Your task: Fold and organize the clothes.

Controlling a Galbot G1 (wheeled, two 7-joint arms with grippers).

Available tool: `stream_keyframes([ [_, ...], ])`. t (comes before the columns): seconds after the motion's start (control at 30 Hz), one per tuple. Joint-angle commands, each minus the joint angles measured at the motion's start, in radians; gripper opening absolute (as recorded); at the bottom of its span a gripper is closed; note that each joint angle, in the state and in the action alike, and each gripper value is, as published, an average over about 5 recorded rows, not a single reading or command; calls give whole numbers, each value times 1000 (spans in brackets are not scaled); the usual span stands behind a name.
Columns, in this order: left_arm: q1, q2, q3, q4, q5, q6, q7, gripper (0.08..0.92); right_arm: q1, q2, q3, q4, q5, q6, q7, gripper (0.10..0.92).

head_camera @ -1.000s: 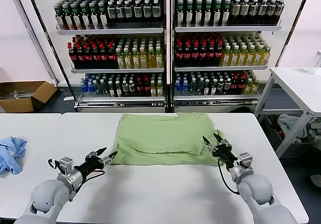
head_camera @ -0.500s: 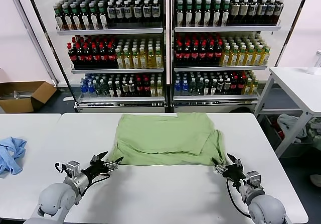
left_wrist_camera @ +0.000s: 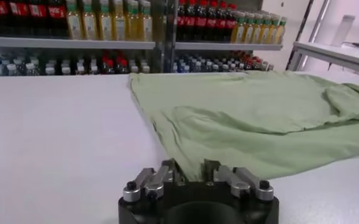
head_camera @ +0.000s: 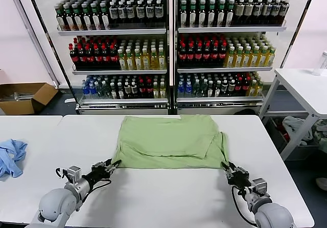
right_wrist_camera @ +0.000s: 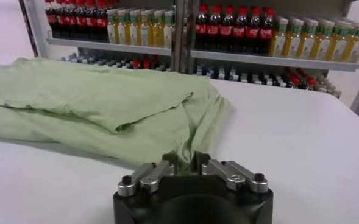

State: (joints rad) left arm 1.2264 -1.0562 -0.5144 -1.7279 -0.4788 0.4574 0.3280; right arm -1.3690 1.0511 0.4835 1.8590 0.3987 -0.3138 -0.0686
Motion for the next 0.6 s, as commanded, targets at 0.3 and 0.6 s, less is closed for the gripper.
stream_keyframes([
  [0.3,256,-18,-106,-229,23,34,-15,90,-218,11,66,185,-8,-7,5,122],
  [0.6,440,-64,-265,-392,48,52,-16,89,-383,57,85,287,-78,8,2,122],
])
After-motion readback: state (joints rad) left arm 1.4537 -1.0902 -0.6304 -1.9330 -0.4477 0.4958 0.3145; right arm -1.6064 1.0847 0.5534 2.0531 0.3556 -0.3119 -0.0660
